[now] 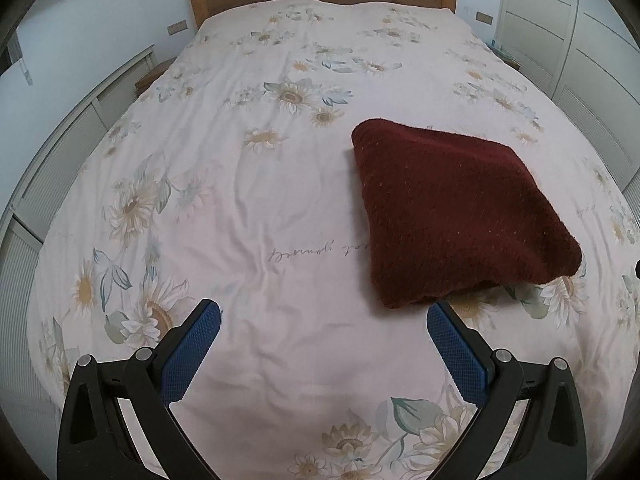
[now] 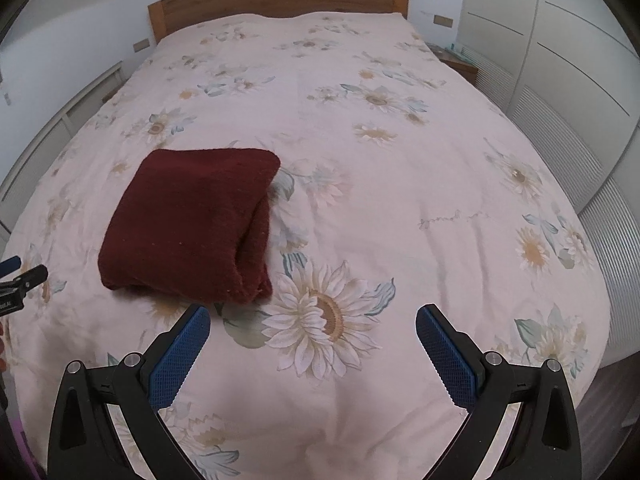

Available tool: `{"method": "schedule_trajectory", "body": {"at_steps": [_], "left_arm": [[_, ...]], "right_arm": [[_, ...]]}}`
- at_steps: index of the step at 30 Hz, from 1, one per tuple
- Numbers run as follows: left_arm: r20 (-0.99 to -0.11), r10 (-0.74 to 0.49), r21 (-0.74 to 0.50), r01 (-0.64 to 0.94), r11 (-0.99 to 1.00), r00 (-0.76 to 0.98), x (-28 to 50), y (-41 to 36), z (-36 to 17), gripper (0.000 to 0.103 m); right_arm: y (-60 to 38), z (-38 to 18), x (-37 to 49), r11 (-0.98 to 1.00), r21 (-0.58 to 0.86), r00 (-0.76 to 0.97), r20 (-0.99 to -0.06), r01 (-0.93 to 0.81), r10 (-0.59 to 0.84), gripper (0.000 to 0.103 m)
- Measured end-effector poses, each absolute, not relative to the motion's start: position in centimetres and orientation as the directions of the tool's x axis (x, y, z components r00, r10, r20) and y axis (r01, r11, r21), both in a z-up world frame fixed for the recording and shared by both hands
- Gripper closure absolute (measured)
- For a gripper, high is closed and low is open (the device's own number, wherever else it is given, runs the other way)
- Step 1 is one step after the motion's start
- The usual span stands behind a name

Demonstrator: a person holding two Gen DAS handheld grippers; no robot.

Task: Fold small clothes

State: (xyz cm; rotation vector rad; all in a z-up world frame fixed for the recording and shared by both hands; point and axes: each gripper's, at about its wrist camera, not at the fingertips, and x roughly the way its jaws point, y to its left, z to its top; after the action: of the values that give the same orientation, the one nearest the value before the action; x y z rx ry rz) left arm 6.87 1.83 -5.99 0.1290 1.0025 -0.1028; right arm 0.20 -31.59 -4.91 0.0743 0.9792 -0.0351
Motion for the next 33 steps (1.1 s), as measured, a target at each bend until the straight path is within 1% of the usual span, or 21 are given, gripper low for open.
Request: {"method": "schedule_trajectory", "body": {"at_steps": [33], "left_arm": [[-0.847, -0.016, 0.064, 0.132, 0.989, 0.531, 6.83, 2.11, -6.15, 0.001]], "right_arm": [[-31.67, -4.81, 0.17, 0.998, 0.035, 0.537, -0.844, 0.051, 0.002, 0.0]]}}
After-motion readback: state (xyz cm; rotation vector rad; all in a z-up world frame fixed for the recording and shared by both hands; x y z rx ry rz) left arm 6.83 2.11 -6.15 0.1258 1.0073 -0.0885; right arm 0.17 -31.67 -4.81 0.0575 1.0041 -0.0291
